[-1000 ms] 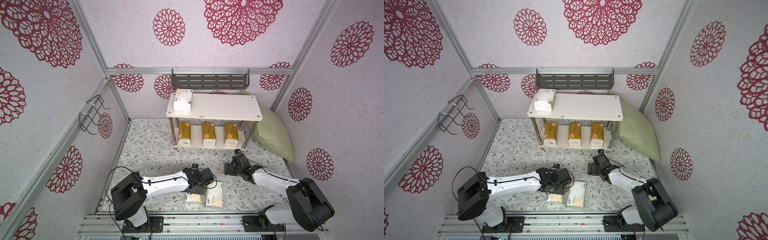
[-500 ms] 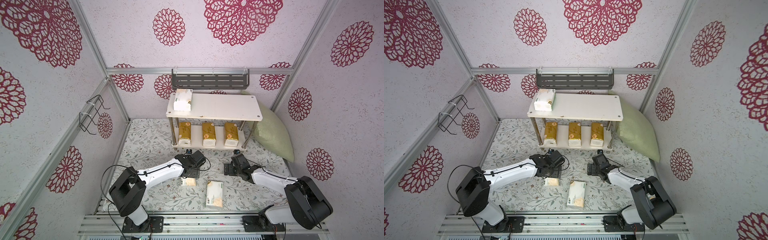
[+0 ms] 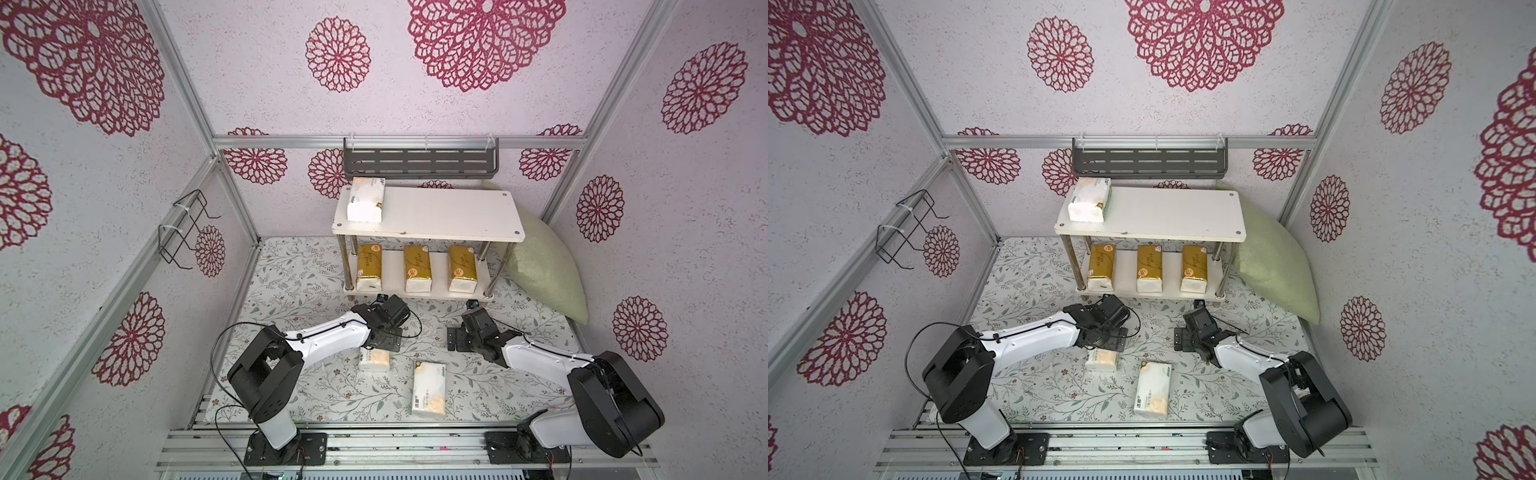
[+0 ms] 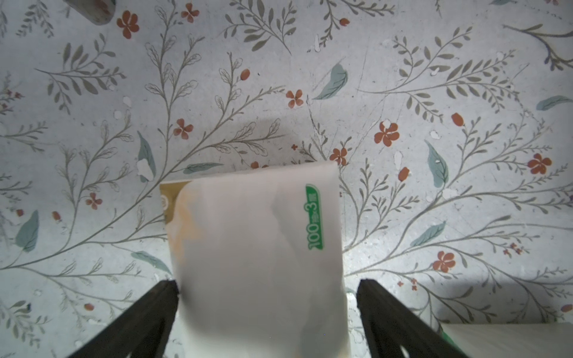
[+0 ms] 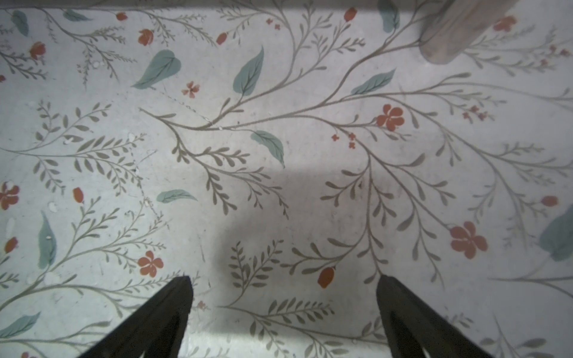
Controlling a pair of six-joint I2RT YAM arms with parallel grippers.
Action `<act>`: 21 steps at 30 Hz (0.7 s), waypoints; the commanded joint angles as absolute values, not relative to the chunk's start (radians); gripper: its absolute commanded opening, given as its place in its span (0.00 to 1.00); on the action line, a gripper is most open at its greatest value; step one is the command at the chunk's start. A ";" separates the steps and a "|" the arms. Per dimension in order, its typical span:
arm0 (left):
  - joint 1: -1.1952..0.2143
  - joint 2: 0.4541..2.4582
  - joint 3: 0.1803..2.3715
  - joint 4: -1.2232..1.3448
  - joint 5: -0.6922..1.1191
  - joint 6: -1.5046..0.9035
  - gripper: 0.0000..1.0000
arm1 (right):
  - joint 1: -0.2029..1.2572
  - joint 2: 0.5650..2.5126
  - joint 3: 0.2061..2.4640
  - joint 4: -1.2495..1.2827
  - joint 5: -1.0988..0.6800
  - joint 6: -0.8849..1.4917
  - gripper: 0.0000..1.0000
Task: Place the tissue boxes on the shelf by color
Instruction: Move the box of tissues to the center of the board.
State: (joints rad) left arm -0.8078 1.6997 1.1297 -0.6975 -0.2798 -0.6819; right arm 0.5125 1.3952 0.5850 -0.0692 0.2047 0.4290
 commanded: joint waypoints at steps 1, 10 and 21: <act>-0.809 1.650 1.110 -0.686 -0.324 -0.707 0.97 | 0.520 1.400 0.621 -0.053 0.205 0.437 0.99; -0.897 1.618 1.082 -0.714 -0.432 -0.827 0.97 | 0.526 1.413 0.629 -0.054 0.209 0.440 0.99; -0.958 1.579 1.025 -0.708 -0.440 -0.918 0.97 | 0.531 1.404 0.629 -0.063 0.216 0.444 0.99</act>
